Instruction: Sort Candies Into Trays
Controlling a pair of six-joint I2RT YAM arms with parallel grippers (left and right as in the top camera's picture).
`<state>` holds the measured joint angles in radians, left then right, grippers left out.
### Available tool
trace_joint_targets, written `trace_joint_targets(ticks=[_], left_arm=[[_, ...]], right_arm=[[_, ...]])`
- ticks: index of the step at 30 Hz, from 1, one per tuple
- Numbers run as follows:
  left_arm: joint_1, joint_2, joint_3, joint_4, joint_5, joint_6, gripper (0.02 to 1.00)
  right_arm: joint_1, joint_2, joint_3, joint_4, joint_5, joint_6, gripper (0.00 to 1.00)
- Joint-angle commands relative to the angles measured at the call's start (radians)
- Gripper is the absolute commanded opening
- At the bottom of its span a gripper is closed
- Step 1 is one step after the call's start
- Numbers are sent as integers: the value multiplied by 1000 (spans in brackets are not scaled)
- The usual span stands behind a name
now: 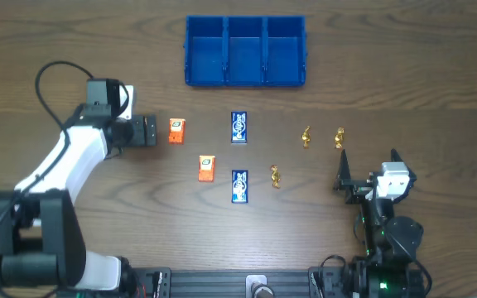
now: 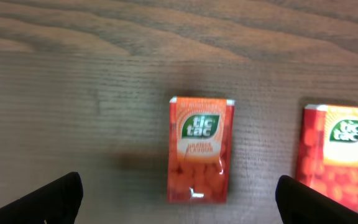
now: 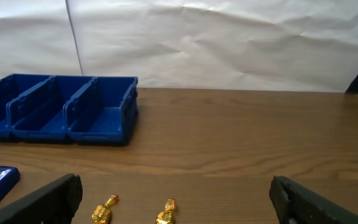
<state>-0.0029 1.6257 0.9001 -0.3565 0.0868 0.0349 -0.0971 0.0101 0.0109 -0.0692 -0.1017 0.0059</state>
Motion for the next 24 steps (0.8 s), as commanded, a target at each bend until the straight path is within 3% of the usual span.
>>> trace_joint_targets(ticks=[1, 11, 15, 17, 24], left_arm=[[2, 116, 95, -6, 64, 22, 1000], [-11, 185, 101, -6, 60, 39, 888], [-11, 186, 101, -6, 60, 36, 654], [-11, 186, 101, -6, 60, 36, 465], [-11, 186, 102, -2, 60, 29, 334]], right_arm=[[-5, -7, -3, -3, -5, -14, 1000], [-5, -7, -3, -3, -5, -15, 998], [-5, -7, -3, -3, -5, -14, 998], [-5, -7, -3, -3, -5, -15, 1000], [-5, -7, -3, -3, -5, -15, 1000]])
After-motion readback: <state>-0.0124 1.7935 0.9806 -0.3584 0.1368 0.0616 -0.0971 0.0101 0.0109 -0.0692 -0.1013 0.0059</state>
